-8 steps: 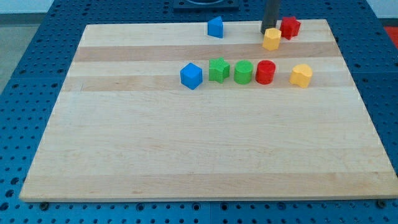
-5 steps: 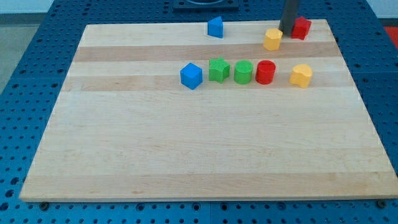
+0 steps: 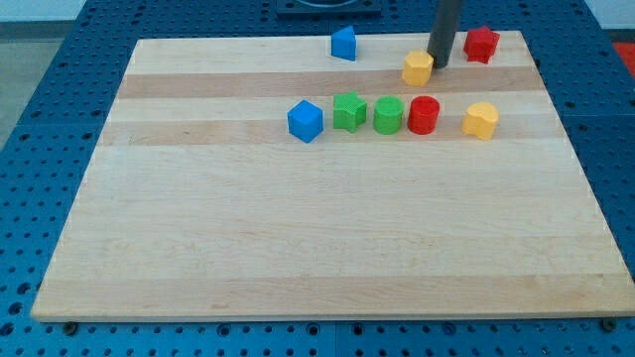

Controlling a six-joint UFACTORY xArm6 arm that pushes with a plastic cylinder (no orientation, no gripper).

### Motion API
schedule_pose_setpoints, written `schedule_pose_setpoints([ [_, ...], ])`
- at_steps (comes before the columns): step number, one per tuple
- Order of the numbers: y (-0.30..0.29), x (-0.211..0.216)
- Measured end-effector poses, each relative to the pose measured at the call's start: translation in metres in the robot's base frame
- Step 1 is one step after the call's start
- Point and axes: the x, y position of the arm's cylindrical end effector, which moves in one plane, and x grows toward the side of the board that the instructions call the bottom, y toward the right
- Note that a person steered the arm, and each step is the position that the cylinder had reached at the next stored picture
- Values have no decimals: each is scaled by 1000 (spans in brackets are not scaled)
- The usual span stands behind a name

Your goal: Place the green circle parallel to the bottom of the red circle

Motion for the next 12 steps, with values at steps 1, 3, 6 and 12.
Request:
schedule_pose_setpoints([
  [1, -17, 0],
  [3, -22, 0],
  [6, -36, 0],
  [12, -92, 74],
])
